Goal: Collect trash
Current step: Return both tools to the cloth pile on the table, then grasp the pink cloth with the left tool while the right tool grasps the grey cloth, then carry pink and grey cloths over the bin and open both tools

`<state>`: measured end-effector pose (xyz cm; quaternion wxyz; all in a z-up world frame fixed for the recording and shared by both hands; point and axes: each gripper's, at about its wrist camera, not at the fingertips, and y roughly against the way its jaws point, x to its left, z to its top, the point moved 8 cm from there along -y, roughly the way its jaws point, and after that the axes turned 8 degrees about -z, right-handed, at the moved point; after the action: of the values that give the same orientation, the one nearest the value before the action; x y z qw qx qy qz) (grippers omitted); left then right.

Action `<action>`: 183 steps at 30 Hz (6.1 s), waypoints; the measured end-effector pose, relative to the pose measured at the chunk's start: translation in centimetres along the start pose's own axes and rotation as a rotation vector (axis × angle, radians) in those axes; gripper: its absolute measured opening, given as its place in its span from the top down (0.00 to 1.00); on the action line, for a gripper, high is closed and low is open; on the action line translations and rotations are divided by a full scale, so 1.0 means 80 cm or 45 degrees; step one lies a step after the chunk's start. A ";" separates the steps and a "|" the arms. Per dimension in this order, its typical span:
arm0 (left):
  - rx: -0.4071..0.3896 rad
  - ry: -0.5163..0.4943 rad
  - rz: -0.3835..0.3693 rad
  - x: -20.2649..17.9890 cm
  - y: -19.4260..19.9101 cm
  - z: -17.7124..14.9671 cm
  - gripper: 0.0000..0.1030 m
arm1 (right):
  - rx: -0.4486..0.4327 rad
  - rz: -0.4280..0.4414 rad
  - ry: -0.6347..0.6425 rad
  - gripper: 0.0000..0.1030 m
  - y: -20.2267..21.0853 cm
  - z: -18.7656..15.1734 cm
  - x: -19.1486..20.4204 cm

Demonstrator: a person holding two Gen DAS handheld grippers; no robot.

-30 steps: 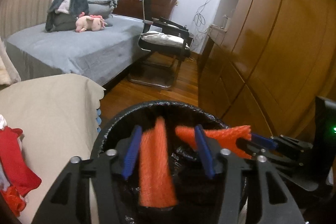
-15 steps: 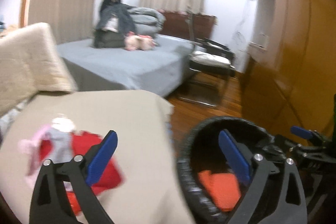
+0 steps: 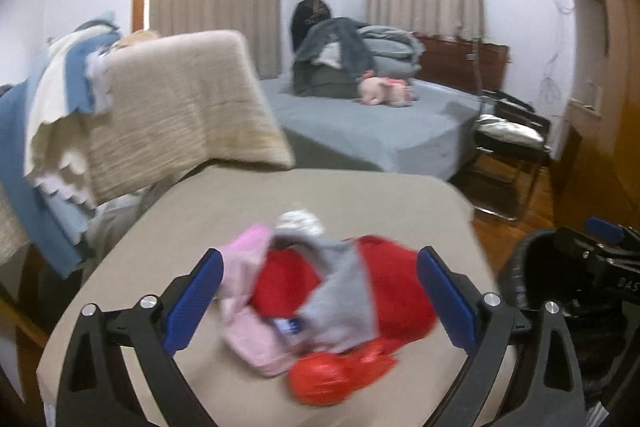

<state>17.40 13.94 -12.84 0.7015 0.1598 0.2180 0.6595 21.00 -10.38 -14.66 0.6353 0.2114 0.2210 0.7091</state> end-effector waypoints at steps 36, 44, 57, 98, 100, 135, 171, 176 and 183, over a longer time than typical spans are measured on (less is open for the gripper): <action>0.222 0.176 -0.001 0.099 -0.092 -0.085 0.91 | 0.086 0.156 0.201 0.20 -0.089 -0.022 0.150; 0.133 0.181 -0.022 0.096 -0.054 -0.058 0.96 | 0.070 0.221 0.202 0.21 -0.087 -0.011 0.177; 0.163 0.215 0.032 0.116 -0.055 -0.070 0.53 | 0.083 0.261 0.232 0.24 -0.093 -0.008 0.210; 0.093 0.288 0.001 0.128 -0.023 -0.033 0.91 | 0.143 0.496 0.292 0.92 -0.075 0.005 0.261; 0.077 0.275 -0.002 0.122 -0.018 -0.025 0.91 | 0.122 0.508 0.276 0.92 -0.067 0.014 0.259; -0.057 0.050 -0.340 -0.090 0.014 0.069 0.91 | -0.165 0.319 0.093 0.92 0.081 0.094 0.052; 0.263 -0.187 -0.856 -0.388 -0.056 -0.040 0.58 | 0.092 -0.296 -0.156 0.59 0.087 -0.079 -0.253; 0.249 -0.173 -0.801 -0.360 -0.053 -0.035 0.49 | 0.063 -0.327 -0.159 0.16 0.090 -0.077 -0.254; 0.141 -0.124 -0.650 -0.290 -0.033 -0.012 0.25 | -0.006 -0.269 -0.144 0.06 0.087 -0.051 -0.212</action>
<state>18.31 -9.43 -12.82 0.8450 0.1695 0.2530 0.4396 14.80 -28.07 -14.24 0.7184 0.2254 0.2042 0.6256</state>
